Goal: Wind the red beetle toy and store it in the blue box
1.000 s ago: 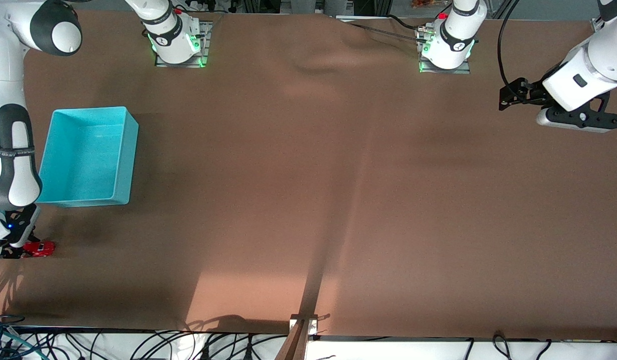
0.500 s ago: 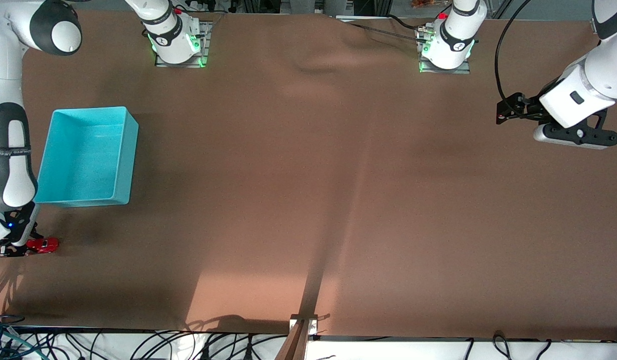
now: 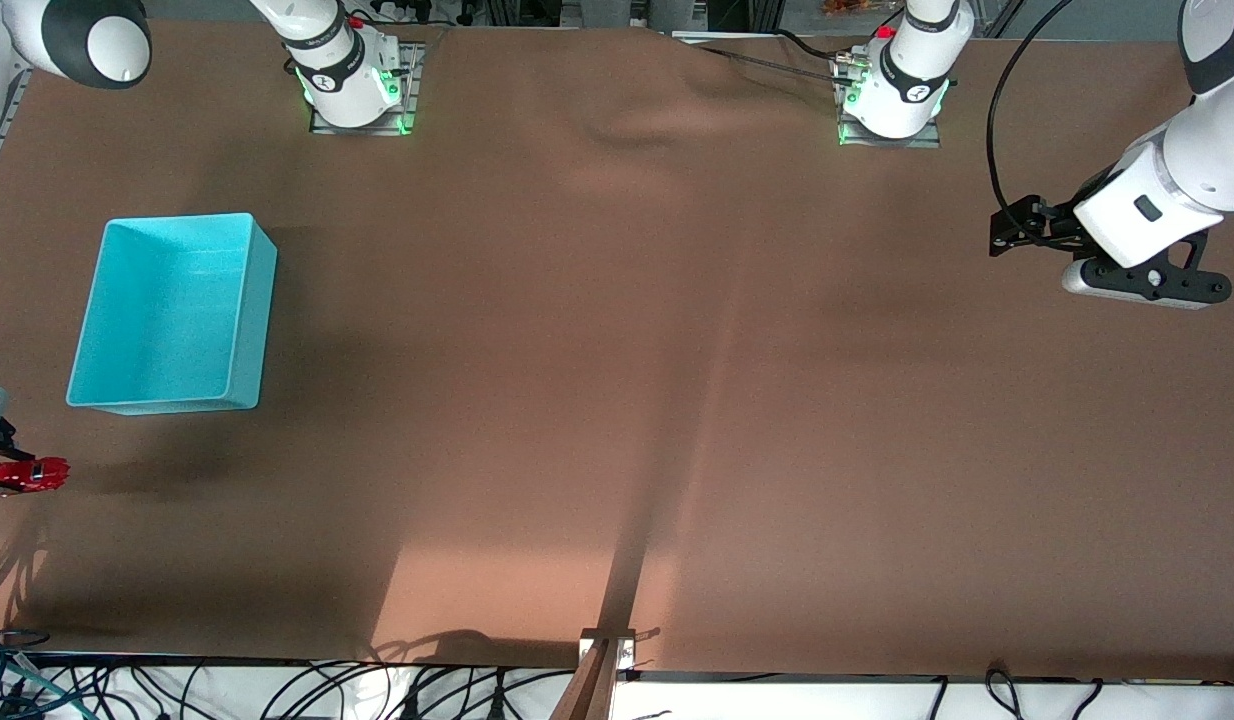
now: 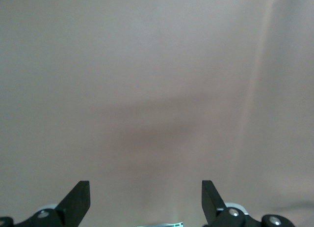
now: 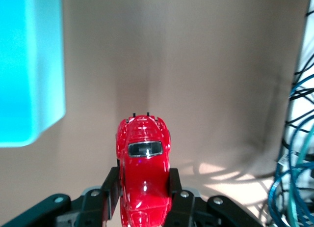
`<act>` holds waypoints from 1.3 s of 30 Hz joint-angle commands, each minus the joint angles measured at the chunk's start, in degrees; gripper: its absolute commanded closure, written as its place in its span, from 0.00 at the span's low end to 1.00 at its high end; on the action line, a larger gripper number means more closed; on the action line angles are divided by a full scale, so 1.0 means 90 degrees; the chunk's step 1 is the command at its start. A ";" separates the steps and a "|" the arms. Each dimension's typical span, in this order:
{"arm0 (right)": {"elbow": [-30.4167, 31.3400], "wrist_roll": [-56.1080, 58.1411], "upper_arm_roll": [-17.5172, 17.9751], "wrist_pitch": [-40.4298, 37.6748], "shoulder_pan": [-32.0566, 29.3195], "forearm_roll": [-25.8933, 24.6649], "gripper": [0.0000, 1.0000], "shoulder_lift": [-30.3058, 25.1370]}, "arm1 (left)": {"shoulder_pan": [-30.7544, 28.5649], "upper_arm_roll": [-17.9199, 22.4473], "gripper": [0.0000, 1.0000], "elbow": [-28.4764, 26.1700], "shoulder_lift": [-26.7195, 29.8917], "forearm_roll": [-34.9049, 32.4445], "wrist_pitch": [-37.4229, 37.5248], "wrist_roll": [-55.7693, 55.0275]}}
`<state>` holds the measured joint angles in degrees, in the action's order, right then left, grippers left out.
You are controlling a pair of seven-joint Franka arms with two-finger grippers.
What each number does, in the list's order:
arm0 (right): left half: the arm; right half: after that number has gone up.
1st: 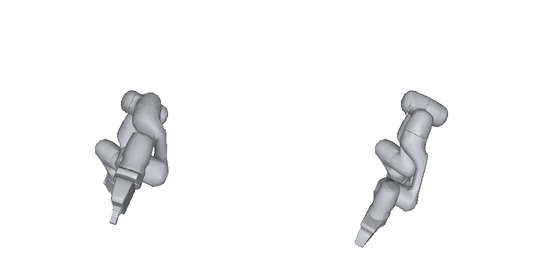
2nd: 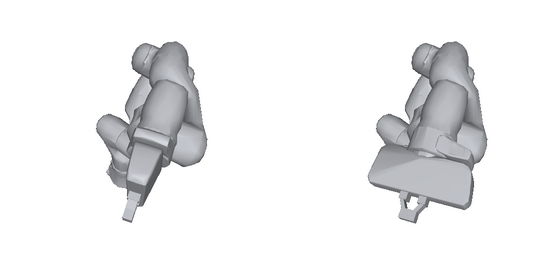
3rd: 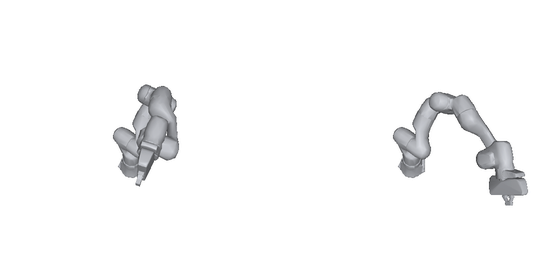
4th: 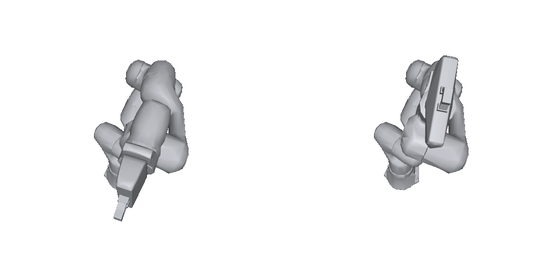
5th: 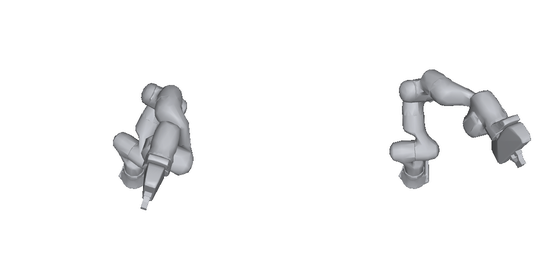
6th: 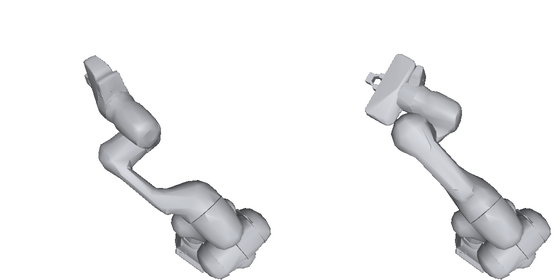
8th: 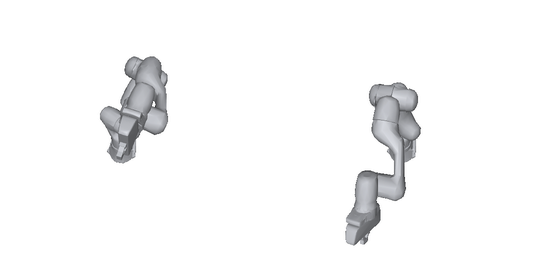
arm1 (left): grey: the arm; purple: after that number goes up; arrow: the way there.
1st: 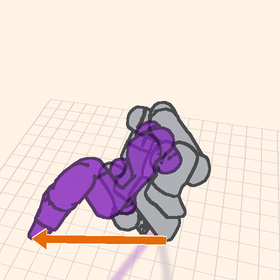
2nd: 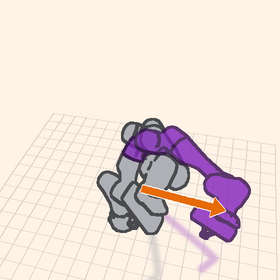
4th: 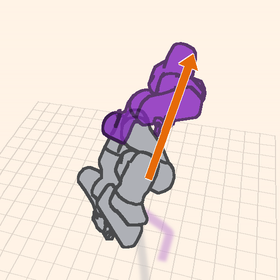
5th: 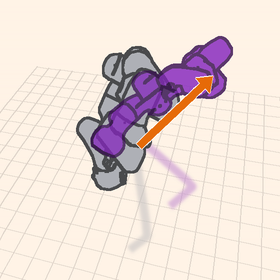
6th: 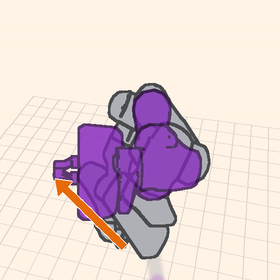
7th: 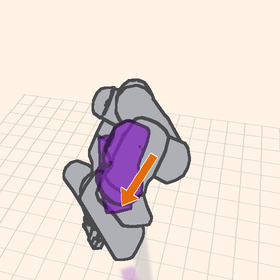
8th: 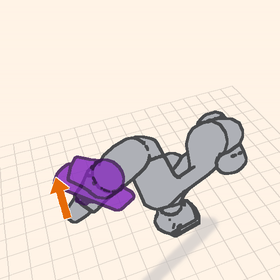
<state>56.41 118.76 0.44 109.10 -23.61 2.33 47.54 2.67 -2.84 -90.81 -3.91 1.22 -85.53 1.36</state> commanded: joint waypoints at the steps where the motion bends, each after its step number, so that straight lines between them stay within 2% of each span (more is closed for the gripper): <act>1: 0.0119 -0.0772 0.0059 -0.0949 0.0182 -0.0550 0.85 -0.0584 | 0.0026 0.0033 0.00 0.0197 -0.0083 0.0080 0.0040 -0.0044; 9: 0.0567 -0.1651 0.0059 -0.1945 0.0514 -0.0766 0.85 -0.1423 | 0.0016 0.0033 0.00 0.0188 -0.0083 0.0080 0.0040 -0.0044; 15: 0.2030 -0.2521 0.0059 -0.1908 0.0787 -0.0971 0.85 -0.2663 | 0.0016 0.0033 0.00 0.0197 -0.0083 0.0080 0.0040 -0.0044; 18: 0.2870 -0.2785 0.0069 -0.1625 0.0807 -0.0971 0.85 -0.3181 | 0.0016 0.0033 0.00 0.0197 -0.0083 0.0080 0.0040 -0.0044; 26: 0.5409 -0.2981 0.0030 -0.0171 0.0788 -0.0913 0.85 -0.4539 | -0.0003 0.0043 0.00 0.0197 -0.0083 0.0080 0.0040 -0.0015; 31: 0.6338 -0.2991 0.0020 0.0425 0.0778 -0.0893 0.84 -0.4843 | -0.0003 0.0042 0.00 0.0197 -0.0083 0.0080 0.0040 -0.0005; 39: 0.7686 -0.2961 -0.0331 0.1587 0.0768 -0.0835 0.83 -0.4970 | -0.0013 0.0043 0.00 0.0197 -0.0083 0.0080 0.0040 0.0015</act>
<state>115.98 92.27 -0.93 116.53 -16.35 -5.25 6.36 2.66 -2.63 -90.60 -4.03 1.22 -85.53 1.36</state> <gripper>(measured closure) 0.559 0.000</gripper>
